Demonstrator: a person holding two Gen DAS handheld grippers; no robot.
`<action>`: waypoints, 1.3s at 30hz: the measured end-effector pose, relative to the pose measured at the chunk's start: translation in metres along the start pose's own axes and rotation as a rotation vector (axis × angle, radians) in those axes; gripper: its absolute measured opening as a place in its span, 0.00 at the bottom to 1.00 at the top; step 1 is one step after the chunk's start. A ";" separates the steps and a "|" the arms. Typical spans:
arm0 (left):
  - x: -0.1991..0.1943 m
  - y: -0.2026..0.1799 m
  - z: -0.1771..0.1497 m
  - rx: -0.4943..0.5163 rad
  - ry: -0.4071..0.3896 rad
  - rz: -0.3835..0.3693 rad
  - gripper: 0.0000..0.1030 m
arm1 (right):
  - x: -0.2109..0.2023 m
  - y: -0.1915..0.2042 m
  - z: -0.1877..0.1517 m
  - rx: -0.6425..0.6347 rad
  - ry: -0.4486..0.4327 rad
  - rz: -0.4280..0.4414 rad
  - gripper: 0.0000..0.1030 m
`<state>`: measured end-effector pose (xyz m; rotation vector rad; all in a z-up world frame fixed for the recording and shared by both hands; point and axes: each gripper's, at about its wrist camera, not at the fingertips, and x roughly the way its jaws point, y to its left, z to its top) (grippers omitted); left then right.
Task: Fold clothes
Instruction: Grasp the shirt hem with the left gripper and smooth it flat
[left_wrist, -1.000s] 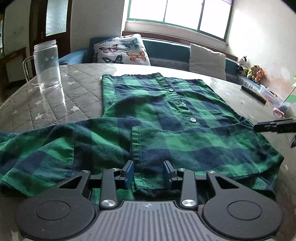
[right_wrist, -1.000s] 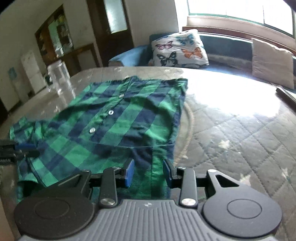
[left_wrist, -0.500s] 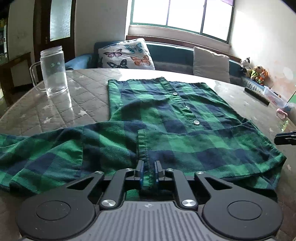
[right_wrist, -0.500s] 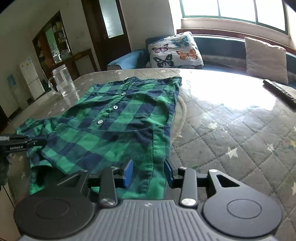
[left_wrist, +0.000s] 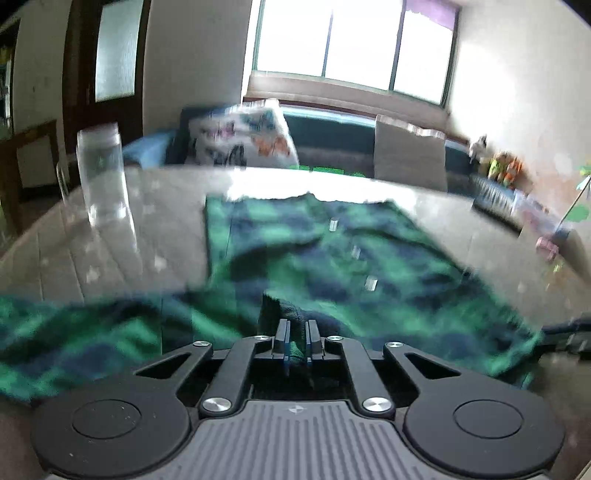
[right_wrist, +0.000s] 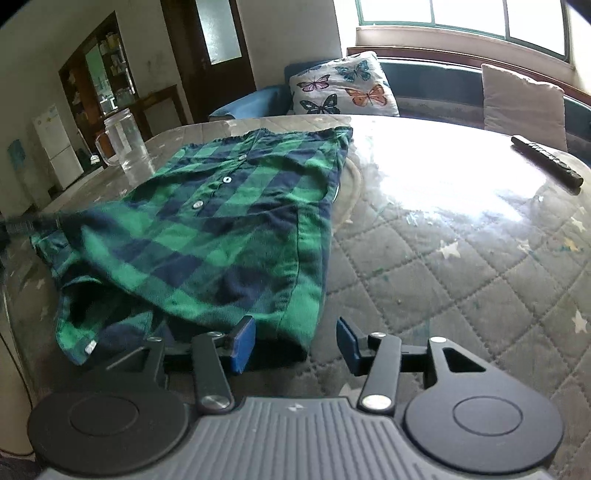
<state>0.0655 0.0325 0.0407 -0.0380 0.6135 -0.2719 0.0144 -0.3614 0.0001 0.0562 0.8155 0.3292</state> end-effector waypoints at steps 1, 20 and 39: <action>-0.004 0.000 0.006 -0.001 -0.018 -0.004 0.08 | 0.000 0.000 -0.001 -0.002 0.000 -0.001 0.48; 0.010 0.026 -0.001 -0.030 0.031 0.067 0.08 | -0.010 0.018 0.007 -0.018 -0.079 0.038 0.41; 0.018 0.036 -0.032 -0.026 0.088 0.114 0.16 | 0.061 0.034 0.067 -0.110 -0.015 -0.004 0.34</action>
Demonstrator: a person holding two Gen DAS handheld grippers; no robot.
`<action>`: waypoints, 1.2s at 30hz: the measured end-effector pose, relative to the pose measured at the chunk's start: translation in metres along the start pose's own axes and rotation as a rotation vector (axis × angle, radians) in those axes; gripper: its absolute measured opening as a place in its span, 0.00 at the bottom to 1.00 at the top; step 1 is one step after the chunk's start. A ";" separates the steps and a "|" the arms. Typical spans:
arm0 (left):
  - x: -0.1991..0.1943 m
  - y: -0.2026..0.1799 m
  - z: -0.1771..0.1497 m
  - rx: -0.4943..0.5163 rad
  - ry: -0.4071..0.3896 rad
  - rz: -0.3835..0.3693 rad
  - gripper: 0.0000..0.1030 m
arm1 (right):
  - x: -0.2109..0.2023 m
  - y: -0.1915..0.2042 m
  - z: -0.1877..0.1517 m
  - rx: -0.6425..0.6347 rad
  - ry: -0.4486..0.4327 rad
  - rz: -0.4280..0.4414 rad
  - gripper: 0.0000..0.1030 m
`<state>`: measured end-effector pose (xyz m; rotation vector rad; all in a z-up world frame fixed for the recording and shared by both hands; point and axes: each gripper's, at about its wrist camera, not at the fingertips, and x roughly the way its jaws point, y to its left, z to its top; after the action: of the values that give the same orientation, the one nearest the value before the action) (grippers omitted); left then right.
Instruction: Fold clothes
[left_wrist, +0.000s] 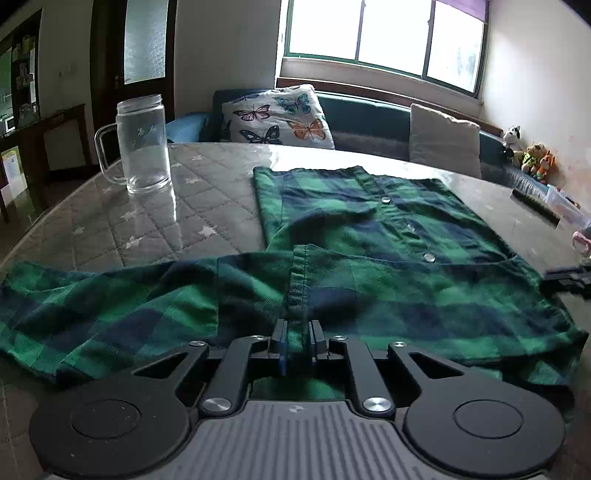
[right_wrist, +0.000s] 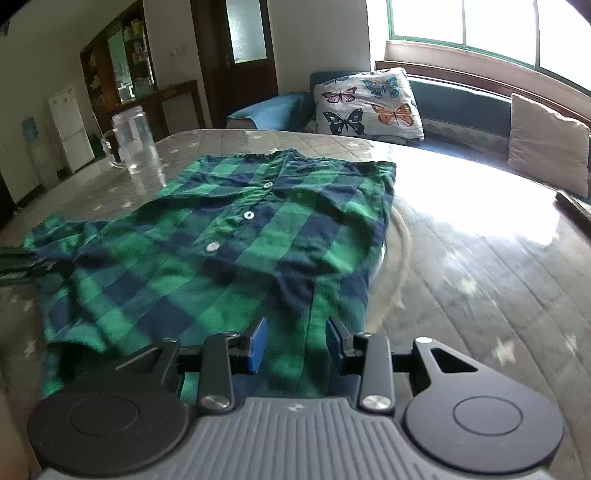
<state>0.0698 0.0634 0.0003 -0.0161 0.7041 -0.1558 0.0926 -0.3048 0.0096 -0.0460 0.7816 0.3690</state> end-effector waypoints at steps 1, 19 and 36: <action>0.001 0.002 -0.002 0.000 0.003 0.004 0.18 | 0.007 0.000 0.002 -0.001 0.007 -0.009 0.34; -0.030 0.111 -0.008 -0.253 -0.066 0.222 0.35 | 0.044 0.116 0.042 -0.234 0.050 0.194 0.35; -0.031 0.245 -0.012 -0.502 -0.076 0.468 0.35 | 0.092 0.230 0.045 -0.450 0.104 0.293 0.35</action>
<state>0.0722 0.3110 -0.0056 -0.3337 0.6394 0.4701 0.1047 -0.0538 -0.0006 -0.3775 0.7967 0.8216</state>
